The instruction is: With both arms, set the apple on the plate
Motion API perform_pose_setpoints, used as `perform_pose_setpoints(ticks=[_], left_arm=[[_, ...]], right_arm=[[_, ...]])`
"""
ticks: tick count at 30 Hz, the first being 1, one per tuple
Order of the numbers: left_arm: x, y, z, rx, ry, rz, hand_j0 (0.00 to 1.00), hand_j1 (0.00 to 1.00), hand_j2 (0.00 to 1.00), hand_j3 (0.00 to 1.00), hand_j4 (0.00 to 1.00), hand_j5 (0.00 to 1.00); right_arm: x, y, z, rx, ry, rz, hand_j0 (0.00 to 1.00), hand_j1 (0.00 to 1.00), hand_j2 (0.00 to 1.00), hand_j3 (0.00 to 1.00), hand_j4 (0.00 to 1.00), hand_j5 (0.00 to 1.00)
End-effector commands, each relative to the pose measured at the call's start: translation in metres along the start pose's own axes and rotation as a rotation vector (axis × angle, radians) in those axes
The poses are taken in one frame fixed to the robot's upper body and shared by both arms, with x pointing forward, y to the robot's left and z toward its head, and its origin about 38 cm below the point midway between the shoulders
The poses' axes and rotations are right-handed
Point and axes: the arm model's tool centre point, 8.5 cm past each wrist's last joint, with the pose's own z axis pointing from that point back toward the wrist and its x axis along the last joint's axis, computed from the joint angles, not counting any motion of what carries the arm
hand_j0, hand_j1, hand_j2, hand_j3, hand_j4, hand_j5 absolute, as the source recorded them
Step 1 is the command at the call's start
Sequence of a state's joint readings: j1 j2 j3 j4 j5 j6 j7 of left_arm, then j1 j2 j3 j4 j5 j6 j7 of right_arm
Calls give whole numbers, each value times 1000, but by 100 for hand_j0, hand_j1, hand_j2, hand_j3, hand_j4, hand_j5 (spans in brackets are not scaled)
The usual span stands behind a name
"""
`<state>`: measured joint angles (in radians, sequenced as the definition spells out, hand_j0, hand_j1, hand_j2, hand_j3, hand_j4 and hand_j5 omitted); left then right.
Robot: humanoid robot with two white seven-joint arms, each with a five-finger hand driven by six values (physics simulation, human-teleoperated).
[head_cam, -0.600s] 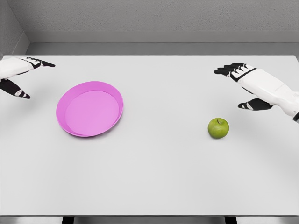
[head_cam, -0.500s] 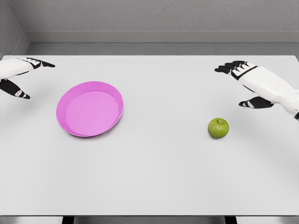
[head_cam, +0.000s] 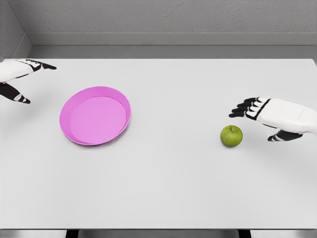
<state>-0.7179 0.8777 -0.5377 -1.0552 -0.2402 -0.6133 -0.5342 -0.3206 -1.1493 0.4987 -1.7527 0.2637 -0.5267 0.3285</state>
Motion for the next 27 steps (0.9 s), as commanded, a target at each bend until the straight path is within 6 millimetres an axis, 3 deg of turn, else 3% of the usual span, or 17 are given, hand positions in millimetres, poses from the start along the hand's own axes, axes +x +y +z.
perform_pose_setpoints(ticks=[1, 5, 8, 14, 18, 27], left_arm=[[-1, 2, 1, 9, 1, 6, 100, 100, 100, 100, 100, 100], [1, 2, 0, 8, -3, 4, 100, 100, 100, 100, 100, 100], [1, 1, -1, 8, -5, 4, 100, 100, 100, 100, 100, 100], [3, 1, -2, 8, -8, 4, 100, 100, 100, 100, 100, 100], [2, 1, -2, 8, -7, 5, 100, 100, 100, 100, 100, 100], [3, 1, -2, 8, -8, 4, 100, 100, 100, 100, 100, 100]], right_arm=[[2, 3, -3, 12, -14, -10, 100, 100, 100, 100, 100, 100], [-2, -3, -9, 50, 27, -11, 100, 100, 100, 100, 100, 100], [4, 8, -30, 178, 3, -27, 100, 100, 100, 100, 100, 100], [6, 7, -38, 185, 5, -32, 100, 100, 100, 100, 100, 100], [13, -4, -65, 173, -5, -34, 100, 100, 100, 100, 100, 100], [11, 8, -69, 207, 36, -76, 100, 100, 100, 100, 100, 100]])
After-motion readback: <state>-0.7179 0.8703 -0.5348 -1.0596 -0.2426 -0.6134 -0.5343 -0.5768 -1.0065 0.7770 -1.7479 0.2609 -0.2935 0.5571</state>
